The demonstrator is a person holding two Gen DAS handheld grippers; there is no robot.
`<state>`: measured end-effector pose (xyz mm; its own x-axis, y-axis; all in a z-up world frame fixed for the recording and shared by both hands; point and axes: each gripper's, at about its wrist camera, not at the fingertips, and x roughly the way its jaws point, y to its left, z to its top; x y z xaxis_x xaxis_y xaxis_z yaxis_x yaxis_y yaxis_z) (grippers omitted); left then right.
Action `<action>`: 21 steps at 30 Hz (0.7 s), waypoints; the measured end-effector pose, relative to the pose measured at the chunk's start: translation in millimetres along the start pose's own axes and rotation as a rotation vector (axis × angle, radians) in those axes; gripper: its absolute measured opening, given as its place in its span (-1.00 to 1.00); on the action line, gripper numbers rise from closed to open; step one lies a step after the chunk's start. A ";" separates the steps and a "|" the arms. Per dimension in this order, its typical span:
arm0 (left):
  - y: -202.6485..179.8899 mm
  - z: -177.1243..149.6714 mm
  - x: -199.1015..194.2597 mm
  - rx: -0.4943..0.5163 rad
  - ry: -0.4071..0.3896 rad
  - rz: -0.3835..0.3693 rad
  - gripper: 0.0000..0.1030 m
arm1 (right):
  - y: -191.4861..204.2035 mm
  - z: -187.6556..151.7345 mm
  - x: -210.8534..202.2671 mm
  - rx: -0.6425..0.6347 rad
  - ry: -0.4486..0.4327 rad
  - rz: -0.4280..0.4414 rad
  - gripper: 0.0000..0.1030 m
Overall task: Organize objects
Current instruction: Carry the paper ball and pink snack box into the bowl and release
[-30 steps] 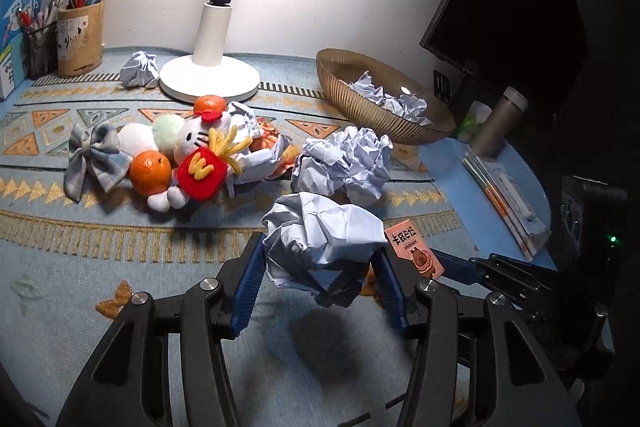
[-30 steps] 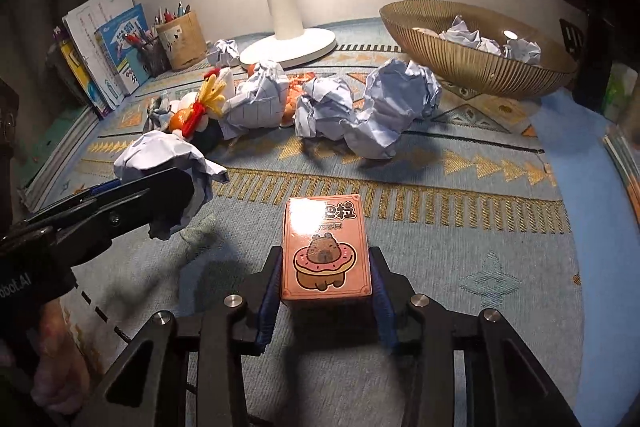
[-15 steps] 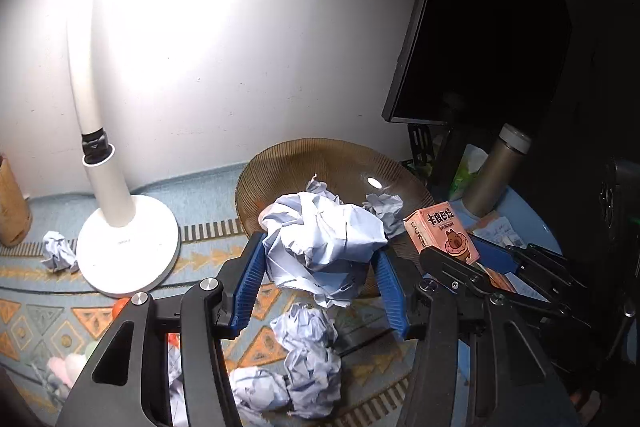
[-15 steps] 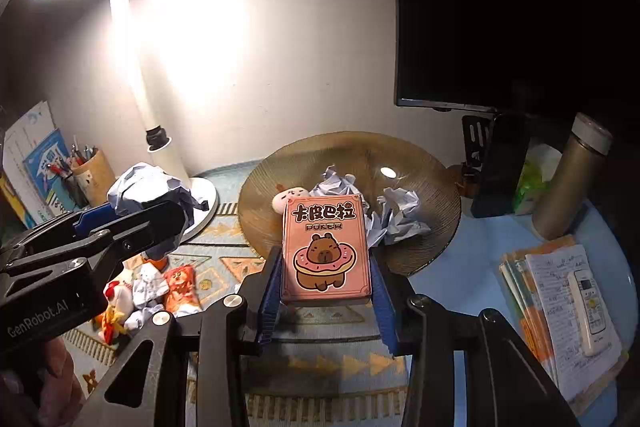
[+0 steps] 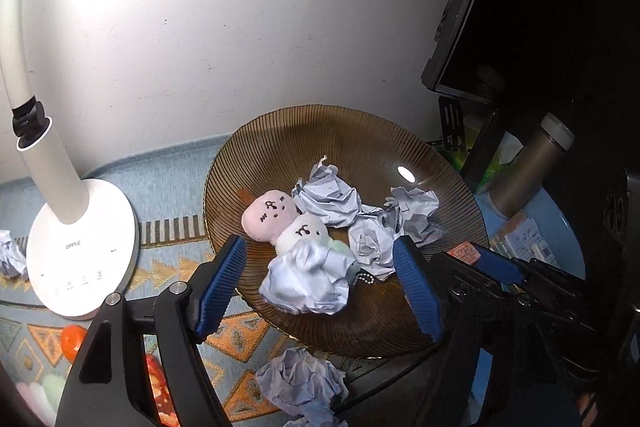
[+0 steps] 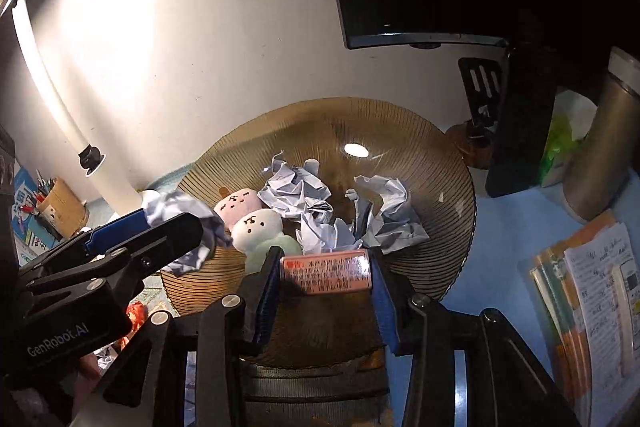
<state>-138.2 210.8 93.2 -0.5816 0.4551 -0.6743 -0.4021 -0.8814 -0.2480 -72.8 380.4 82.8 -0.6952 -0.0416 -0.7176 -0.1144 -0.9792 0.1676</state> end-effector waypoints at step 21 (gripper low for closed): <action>36.7 -45.5 -145.6 -0.076 -0.167 0.035 0.44 | 25.1 23.2 -50.0 -0.056 -0.052 -0.001 -0.17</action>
<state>-36.1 106.4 150.6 -0.7060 0.4331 -0.5604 -0.3287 -0.9012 -0.2824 -57.4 362.5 138.6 -0.7315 -0.0318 -0.6811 -0.0763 -0.9888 0.1281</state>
